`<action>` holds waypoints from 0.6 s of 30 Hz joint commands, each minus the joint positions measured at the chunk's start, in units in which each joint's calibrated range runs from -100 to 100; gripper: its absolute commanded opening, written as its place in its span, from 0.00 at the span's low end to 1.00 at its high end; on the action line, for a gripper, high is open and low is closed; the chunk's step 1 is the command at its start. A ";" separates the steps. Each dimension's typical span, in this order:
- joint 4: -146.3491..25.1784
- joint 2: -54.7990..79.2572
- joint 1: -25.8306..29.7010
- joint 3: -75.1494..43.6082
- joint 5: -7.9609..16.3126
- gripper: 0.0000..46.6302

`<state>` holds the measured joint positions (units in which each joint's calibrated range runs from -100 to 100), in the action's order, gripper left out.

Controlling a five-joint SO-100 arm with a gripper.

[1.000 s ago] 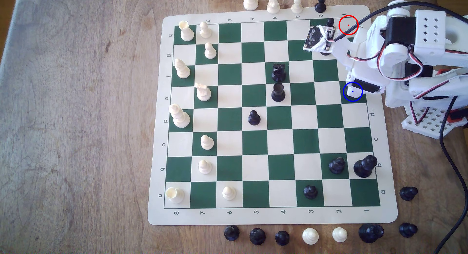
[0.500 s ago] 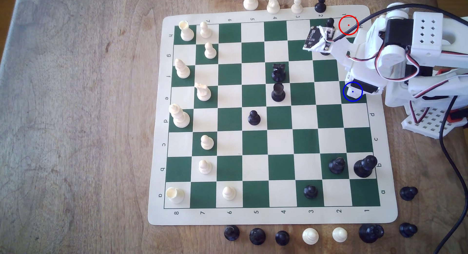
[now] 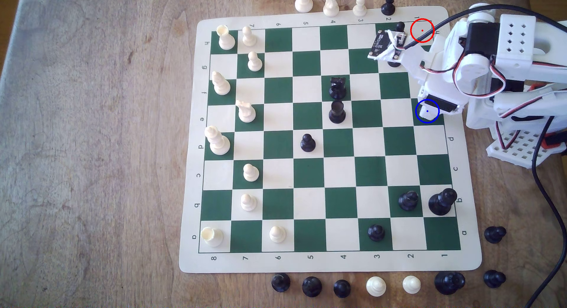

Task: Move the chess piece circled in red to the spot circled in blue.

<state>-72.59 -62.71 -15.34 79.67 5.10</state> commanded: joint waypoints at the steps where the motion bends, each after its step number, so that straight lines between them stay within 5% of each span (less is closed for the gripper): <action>1: 0.27 -1.72 -0.66 -0.97 0.05 0.31; 18: -12.34 -9.27 -0.58 -5.50 -1.81 0.52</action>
<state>-81.43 -69.67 -15.93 79.03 3.88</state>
